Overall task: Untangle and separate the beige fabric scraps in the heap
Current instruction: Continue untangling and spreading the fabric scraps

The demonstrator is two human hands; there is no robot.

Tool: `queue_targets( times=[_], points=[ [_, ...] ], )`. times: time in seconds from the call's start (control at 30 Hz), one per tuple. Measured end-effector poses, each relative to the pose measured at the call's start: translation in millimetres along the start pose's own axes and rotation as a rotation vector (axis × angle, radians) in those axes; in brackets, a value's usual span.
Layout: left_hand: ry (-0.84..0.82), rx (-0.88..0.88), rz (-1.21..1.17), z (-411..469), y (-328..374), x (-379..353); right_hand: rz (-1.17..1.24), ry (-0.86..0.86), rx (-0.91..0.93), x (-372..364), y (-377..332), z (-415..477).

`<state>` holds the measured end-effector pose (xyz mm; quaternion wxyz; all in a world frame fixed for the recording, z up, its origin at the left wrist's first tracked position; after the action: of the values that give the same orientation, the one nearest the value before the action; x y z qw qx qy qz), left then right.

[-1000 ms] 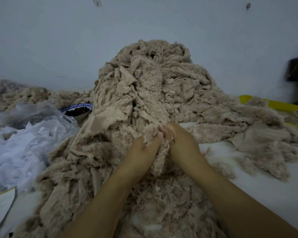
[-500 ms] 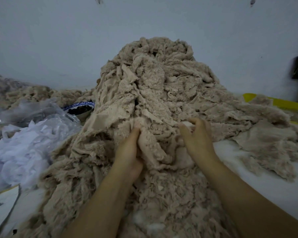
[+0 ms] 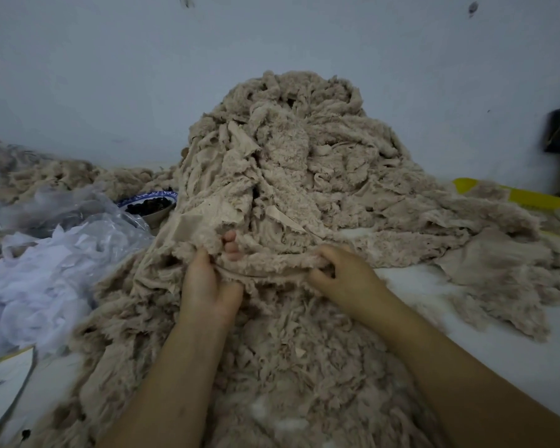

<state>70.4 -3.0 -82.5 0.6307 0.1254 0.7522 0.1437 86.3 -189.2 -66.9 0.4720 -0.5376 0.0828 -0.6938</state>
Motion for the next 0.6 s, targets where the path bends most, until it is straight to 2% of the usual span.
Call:
queue_targets(
  times=[0.07, 0.1, 0.17, 0.23, 0.33, 0.47, 0.53, 0.6],
  points=[
    [0.006, -0.084, 0.264, 1, 4, -2, 0.11, 0.107, -0.062, 10, 7, 0],
    [0.014, -0.156, 0.466, 0, 6, -6, 0.16, 0.144, -0.083, 14, 10, 0],
    [0.017, -0.297, 1.02, -9, 2, -20, 0.219, 0.187, -0.087, 19, 8, 0],
    [-0.049, -0.324, 1.398, -14, -19, -30, 0.247, 0.208, -0.055, 20, 0, 0],
    [-0.213, -0.166, 1.419, -16, -51, -30, 0.215, 0.197, -0.003, 17, -9, 1],
    [0.0, -0.128, 1.059, -12, -29, -15, 0.051, 0.157, 0.041, 16, -6, 3],
    [0.03, -0.097, 0.875, -10, -21, -10, -0.023, 0.15, 0.067, 18, -3, 3],
    [0.037, -0.06, 0.796, -10, -18, -8, -0.007, 0.159, 0.042, 19, 2, 3]
  ],
)
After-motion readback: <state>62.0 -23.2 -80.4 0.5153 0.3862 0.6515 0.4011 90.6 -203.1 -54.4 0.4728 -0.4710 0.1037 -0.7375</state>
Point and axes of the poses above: each hand's wrist, its own z-axis towards the middle knuckle, its own x-axis out of the back of the hand, y = z × x, the point moved 9 cm from there along z, towards the middle knuckle, and after that the axes turned 8 degrees about x, right-handed, at the moved point
